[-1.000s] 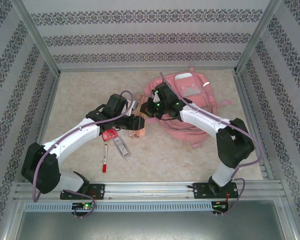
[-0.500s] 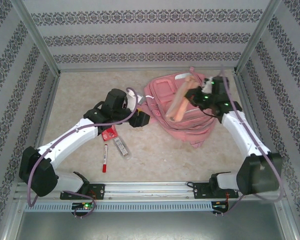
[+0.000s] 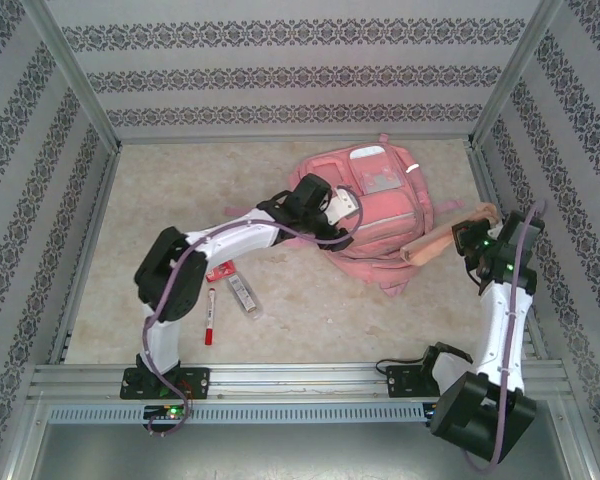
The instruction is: Pack the student bag
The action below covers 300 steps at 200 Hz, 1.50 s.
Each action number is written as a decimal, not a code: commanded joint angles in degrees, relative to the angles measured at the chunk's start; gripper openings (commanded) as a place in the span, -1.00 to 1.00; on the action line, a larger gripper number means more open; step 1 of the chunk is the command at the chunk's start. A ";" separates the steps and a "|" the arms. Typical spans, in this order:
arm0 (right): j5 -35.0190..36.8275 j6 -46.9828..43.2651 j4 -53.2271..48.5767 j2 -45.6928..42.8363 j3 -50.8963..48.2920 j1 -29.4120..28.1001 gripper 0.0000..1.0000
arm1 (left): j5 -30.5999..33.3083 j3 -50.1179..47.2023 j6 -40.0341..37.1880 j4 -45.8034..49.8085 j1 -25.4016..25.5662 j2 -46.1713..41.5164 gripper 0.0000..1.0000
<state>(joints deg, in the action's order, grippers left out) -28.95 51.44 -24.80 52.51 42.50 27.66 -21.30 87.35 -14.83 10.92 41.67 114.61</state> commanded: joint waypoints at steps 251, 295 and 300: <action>-15.89 2.56 6.86 1.85 -2.32 -2.18 -1.00 | 24.20 13.63 -15.16 -2.69 5.19 7.31 -1.00; -31.59 0.44 5.88 7.73 3.41 -12.92 -1.00 | 22.26 15.78 -2.57 1.90 0.36 2.62 -1.00; -32.57 0.28 5.82 7.95 3.49 -13.64 -1.00 | 22.10 15.90 -0.89 2.54 -0.18 1.97 -1.00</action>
<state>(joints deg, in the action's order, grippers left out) -50.15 52.71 -19.86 59.46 42.83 17.72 -1.54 100.92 -26.72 9.08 45.93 122.65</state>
